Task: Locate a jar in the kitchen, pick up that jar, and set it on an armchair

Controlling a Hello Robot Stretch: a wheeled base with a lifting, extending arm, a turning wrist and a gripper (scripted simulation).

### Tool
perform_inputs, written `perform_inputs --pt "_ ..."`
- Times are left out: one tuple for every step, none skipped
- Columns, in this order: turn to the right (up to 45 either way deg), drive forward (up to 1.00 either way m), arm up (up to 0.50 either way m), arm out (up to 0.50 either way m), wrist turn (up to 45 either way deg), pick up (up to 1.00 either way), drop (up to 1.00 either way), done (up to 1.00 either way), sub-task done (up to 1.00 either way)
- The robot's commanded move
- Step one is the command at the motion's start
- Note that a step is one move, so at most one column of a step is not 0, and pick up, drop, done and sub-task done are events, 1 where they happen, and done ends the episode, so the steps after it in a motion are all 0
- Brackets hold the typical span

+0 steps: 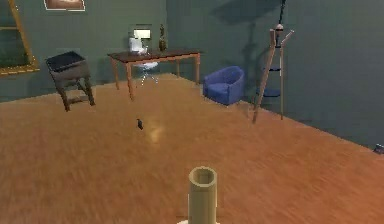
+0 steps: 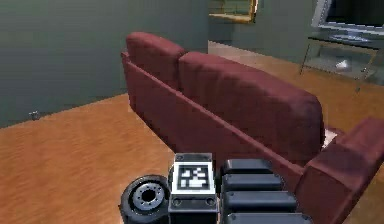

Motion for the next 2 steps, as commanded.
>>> perform_inputs --pt "0.0 1.00 0.00 0.00 0.0 0.00 0.00 0.00 0.00" --pt "0.0 1.00 0.00 0.00 0.0 0.00 0.00 0.00 0.00"
